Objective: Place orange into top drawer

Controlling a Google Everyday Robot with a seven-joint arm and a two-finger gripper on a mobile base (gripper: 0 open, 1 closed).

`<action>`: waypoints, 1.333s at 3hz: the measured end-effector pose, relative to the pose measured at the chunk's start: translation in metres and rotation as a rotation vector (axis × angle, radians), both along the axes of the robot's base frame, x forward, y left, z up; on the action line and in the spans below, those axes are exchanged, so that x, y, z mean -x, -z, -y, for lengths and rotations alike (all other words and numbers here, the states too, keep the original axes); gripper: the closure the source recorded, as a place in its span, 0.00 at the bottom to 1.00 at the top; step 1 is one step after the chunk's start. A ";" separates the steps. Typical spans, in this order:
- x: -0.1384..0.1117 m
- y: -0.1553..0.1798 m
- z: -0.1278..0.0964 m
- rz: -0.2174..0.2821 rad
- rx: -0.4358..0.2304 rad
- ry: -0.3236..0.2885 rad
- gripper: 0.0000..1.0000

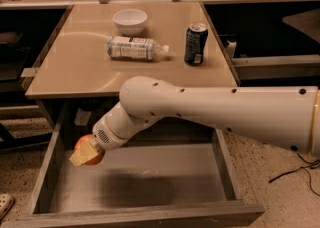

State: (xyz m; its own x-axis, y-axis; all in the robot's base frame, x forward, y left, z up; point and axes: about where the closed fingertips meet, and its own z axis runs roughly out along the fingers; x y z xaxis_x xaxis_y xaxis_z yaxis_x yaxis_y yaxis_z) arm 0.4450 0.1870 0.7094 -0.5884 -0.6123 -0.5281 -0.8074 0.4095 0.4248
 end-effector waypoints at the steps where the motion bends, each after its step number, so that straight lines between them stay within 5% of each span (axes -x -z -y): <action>1: 0.009 0.024 0.019 -0.043 -0.042 0.073 1.00; 4: 0.017 0.082 0.069 -0.092 -0.036 0.231 1.00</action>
Offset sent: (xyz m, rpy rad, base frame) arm -0.0141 -0.0615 -0.0643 0.0506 0.0658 -0.2113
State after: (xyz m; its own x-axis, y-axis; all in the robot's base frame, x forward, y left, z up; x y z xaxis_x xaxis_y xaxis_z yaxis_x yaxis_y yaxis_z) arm 0.4276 0.1176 0.6275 -0.7572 -0.4376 -0.4849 -0.6513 0.5624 0.5094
